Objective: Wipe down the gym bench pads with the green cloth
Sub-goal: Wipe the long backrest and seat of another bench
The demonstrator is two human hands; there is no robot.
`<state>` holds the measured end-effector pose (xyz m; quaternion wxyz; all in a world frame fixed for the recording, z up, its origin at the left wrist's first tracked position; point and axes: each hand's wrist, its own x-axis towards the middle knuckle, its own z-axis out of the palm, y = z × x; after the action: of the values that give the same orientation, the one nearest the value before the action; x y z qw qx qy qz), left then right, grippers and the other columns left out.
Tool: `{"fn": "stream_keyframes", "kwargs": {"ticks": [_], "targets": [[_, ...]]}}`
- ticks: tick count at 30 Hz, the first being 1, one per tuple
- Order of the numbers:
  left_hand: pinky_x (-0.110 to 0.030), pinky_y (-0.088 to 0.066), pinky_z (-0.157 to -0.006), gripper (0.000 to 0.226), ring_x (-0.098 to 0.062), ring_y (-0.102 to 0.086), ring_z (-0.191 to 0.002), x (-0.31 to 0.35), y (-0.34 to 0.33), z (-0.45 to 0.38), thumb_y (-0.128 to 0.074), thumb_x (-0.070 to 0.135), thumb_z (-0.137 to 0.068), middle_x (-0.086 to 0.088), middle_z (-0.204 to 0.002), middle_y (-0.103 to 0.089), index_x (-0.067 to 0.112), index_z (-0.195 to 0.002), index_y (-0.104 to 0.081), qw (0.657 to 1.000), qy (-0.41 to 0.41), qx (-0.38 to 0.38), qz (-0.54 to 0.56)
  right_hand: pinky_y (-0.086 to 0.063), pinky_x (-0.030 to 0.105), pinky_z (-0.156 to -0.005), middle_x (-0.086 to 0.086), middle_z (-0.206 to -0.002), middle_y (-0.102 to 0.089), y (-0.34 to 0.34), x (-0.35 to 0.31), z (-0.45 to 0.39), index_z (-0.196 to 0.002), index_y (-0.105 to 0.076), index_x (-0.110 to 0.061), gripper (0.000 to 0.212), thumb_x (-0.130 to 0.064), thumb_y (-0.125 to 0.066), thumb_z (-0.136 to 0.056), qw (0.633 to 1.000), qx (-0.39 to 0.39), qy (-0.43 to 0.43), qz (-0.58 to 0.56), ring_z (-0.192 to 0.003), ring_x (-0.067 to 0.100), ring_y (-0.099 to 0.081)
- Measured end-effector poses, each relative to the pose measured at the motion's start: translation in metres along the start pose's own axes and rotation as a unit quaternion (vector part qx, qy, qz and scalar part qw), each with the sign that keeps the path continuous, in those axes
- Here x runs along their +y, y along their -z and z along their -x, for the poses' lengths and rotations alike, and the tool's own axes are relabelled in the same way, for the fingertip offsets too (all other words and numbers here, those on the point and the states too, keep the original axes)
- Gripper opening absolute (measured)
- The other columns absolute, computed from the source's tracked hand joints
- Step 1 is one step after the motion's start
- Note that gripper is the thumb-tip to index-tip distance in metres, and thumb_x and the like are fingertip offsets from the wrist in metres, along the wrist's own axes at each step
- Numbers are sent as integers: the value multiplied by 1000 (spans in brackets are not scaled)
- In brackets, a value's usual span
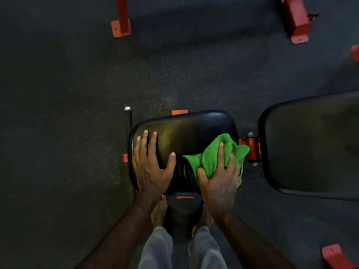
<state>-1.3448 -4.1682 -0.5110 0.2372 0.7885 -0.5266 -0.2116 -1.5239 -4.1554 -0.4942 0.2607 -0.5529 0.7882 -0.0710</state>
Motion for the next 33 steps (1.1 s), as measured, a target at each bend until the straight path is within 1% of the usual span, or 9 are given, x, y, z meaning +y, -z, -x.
{"fn": "stream_keyframes", "kwargs": {"ticks": [6,11,15,18,21,26,28,31,33], "targets": [[-45,-19,-125,79,-25,-16,-157,9,20,10,-60,49,-89,-3,-170,-23,18,-158,-38,998,-3,-58,-8,-37,58,-117,16,-165,-29,15,-3,26,-166,-18,-26,99,-54,-70,-86,996,-64,8,62,-146,47,-32],[-46,-25,-123,76,-26,-23,-155,8,51,31,-61,50,-90,-2,-170,-23,21,-157,-41,983,19,-178,-31,-36,44,-118,12,-162,-27,27,-21,56,-166,-16,-26,96,-47,-70,-90,985,-152,-51,65,-145,36,-36],[-38,-31,-122,66,-22,-33,-151,20,89,50,-63,48,-94,-4,-166,-32,19,-152,-49,964,42,-262,7,-45,29,-103,9,-142,-59,71,-50,49,-150,-54,-19,75,-40,-80,-84,975,-204,-70,-59,-127,24,-60],[-34,-38,-117,50,-19,-46,-141,50,127,54,-60,42,-100,-4,-152,-50,16,-143,-58,953,82,-280,84,-44,22,-99,3,-135,-66,111,-88,56,-139,-65,-24,64,-36,-84,-79,972,-197,-39,-123,-122,18,-63],[-29,-48,-98,29,-16,-63,-119,93,182,54,-59,30,-103,1,-127,-69,21,-129,-67,952,106,-255,132,-51,25,-97,-3,-131,-69,157,-127,76,-133,-68,-33,58,-37,-82,-77,969,-182,-20,-166,-117,14,-65],[-29,-51,-89,23,-15,-68,-104,146,260,56,-60,35,-102,3,-109,-75,21,-116,-73,940,121,-272,168,-42,4,-74,-11,-117,-71,216,-156,114,-128,-70,-34,51,-31,-85,-79,954,-150,-41,-256,-104,3,-63],[-30,-51,-87,18,-15,-69,-101,162,281,59,-63,32,-101,5,-101,-76,20,-107,-75,934,122,-269,199,-46,7,-79,-11,-117,-72,234,-162,127,-122,-72,-39,47,-32,-86,-77,946,-133,-43,-293,-107,6,-66],[-24,-50,-78,19,-12,-67,-88,192,318,68,-63,16,-102,11,-79,-75,18,-87,-75,917,108,-268,273,-54,29,-100,-14,-117,-74,266,-167,151,-110,-70,-48,45,-46,-80,-67,929,-107,-37,-353,-112,8,-68],[-18,-50,-73,23,-11,-68,-87,209,333,70,-59,12,-102,9,-78,-76,14,-87,-77,899,121,-294,300,-48,33,-110,-8,-131,-68,276,-166,156,-128,-64,-41,68,-57,-69,-62,913,-95,-21,-396,-124,12,-63]]}}
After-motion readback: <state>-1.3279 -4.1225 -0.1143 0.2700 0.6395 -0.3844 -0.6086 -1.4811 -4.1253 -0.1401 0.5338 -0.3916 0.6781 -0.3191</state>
